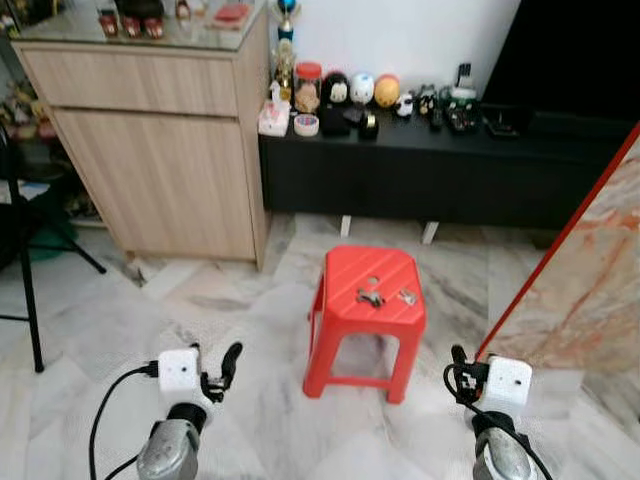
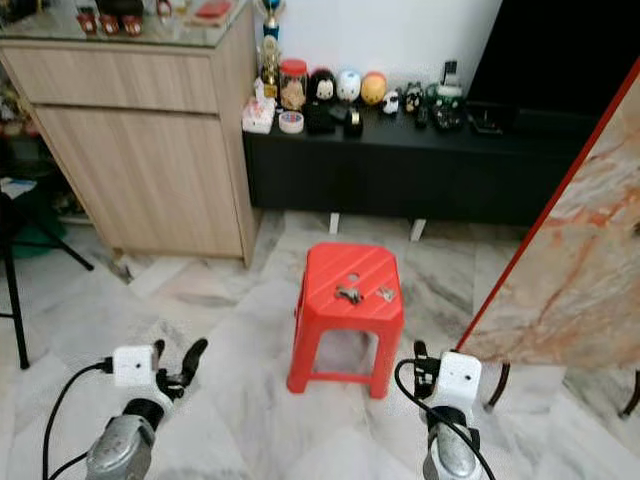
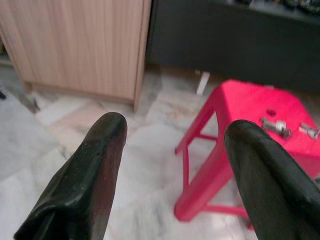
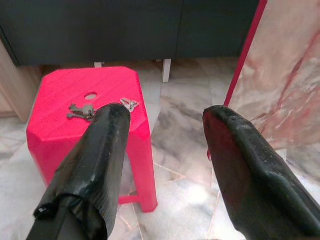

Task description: Hang keys on a hook

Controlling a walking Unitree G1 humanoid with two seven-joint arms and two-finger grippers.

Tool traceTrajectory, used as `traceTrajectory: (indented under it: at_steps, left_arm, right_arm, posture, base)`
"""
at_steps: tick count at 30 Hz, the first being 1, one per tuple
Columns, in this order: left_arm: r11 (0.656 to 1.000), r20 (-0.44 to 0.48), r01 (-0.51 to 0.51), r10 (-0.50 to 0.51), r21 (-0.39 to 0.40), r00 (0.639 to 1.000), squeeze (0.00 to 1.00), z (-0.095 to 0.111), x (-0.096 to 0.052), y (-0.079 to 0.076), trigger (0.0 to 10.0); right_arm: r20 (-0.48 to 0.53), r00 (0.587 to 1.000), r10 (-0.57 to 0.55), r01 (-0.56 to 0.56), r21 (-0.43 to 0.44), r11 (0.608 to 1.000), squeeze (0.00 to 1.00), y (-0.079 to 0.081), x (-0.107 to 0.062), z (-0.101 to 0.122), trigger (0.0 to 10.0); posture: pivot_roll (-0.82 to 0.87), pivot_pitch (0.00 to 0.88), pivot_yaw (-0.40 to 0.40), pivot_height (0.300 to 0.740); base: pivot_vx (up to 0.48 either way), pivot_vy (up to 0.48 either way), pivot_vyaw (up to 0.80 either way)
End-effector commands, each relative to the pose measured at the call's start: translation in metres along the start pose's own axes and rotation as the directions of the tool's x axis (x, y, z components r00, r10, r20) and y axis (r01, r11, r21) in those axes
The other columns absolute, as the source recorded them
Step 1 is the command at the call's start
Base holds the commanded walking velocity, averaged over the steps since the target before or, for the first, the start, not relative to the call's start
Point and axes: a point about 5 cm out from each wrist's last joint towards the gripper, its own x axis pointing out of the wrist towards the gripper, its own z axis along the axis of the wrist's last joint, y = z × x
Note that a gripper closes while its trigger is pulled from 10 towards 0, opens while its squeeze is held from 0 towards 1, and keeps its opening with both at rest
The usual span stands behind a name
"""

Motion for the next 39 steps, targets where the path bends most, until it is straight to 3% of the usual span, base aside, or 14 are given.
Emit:
traceTrajectory:
  at_steps: [1, 6, 15, 39]
  left_arm:
    - [1.0, 0.017, -0.001, 0.001, -0.012, 1.0, 0.0, 0.005, 0.0, -0.001, 10.0]
    - [1.0, 0.024, 0.0, 0.0, -0.01, 1.0, 0.0, 0.012, 0.004, -0.001, 10.0]
    - [1.0, 0.009, 0.02, -0.019, -0.021, 1.0, 0.0, 0.012, 0.007, -0.009, 10.0]
    - [0.999, 0.031, 0.029, -0.029, -0.026, 0.999, 0.0, 0.022, 0.013, -0.013, 10.0]
  right_arm:
    - [0.036, 0.999, 0.015, -0.015, 0.0, 1.0, 0.0, 0.002, 0.0, 0.006, 10.0]
    - [0.027, 0.999, 0.038, -0.038, 0.002, 0.999, 0.0, 0.006, -0.002, 0.006, 10.0]
    - [0.045, 0.998, 0.041, -0.043, 0.042, 0.998, 0.0, 0.009, 0.002, 0.013, 10.0]
    - [0.04, 0.997, 0.062, -0.062, -0.01, 0.998, 0.0, 0.014, 0.004, 0.015, 10.0]
  posture:
    - [0.03, 0.0, -0.088, 0.74]
    - [0.03, 0.0, -0.088, 0.74]
    - [0.02, 0.0, -0.081, 0.74]
    - [0.03, 0.0, -0.09, 0.74]
  base:
    - [0.0, 0.0, 0.0]
    - [0.101, 0.0, 0.73]
    - [0.271, 0.0, 0.0]
    - [0.278, 0.0, 0.02]
